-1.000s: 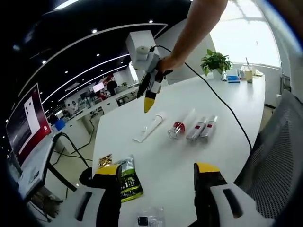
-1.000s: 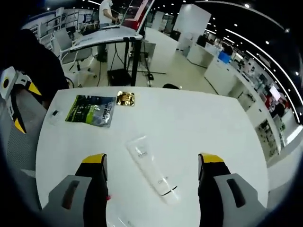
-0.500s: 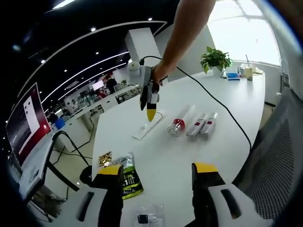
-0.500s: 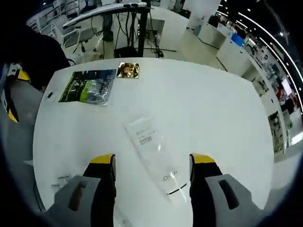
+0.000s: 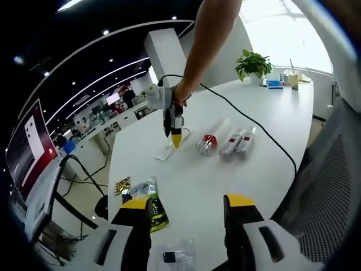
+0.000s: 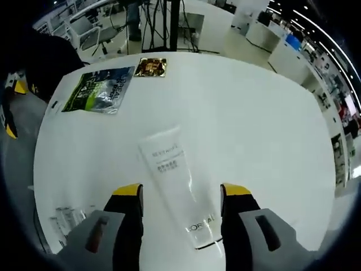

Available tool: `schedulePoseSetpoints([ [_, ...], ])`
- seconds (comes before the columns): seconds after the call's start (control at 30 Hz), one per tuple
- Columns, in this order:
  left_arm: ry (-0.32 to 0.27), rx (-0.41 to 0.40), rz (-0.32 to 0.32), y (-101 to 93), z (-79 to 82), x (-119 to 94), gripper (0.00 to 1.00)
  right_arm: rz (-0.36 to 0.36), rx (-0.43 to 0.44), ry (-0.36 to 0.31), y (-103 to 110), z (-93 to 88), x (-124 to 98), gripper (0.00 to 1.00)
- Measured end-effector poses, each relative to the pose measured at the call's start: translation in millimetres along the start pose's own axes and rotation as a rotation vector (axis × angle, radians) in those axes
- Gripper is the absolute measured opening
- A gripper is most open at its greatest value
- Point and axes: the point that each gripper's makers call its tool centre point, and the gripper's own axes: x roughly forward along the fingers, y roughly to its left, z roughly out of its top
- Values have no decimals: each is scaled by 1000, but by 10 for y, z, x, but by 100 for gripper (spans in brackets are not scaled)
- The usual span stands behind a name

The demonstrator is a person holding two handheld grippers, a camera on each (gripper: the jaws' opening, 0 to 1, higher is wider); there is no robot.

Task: Arrange the skincare products in the storage area until every visible bottle or jar stands upright without overlapping.

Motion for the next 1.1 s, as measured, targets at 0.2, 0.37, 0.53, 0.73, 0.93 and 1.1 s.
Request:
schedulePoseSetpoints([
  [0.2, 21, 8, -9, -24, -36, 3, 51, 31, 10, 3, 21, -32, 15, 49],
  [0.37, 36, 12, -18, -39, -60, 5, 51, 53, -1, 0, 49, -22, 21, 42],
  [0.53, 48, 13, -18, -41, -83, 2, 49, 89, -25, 18, 79, -51, 56, 39],
  [0.73, 58, 18, -20, -46, -102, -6, 49, 113, -34, 38, -18, -58, 113, 38],
  [0.93, 64, 23, -16, -45, -118, -11, 48, 129, -55, 66, -63, -111, 135, 36],
  [1.1, 58, 32, -24, -65, -122, -16, 46, 74, 32, 82, 26, -120, 91, 35],
])
